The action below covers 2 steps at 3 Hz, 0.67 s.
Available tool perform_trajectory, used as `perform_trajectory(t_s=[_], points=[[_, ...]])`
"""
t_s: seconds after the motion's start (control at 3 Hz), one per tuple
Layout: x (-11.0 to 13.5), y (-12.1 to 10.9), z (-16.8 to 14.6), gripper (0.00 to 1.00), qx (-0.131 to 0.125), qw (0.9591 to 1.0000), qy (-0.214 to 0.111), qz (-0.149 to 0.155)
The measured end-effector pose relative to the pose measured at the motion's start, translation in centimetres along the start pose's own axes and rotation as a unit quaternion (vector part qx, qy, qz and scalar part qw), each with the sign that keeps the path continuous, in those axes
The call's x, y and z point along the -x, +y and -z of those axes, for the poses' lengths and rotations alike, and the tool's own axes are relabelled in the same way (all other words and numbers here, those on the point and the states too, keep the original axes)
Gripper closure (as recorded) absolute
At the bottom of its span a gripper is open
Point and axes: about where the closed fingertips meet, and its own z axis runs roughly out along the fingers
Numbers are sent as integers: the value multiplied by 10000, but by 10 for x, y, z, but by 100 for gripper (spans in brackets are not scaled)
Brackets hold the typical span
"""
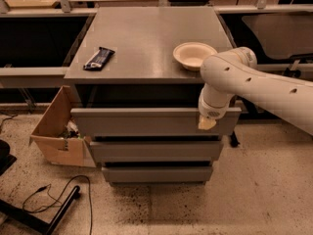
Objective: Open top drawer
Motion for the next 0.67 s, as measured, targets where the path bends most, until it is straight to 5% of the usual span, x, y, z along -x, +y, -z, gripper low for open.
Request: perform_trajectory(t_s=[0.33, 0.67], points=[[2, -1, 5, 100, 7, 10000, -5, 10], [2, -1, 5, 100, 9, 10000, -5, 10]])
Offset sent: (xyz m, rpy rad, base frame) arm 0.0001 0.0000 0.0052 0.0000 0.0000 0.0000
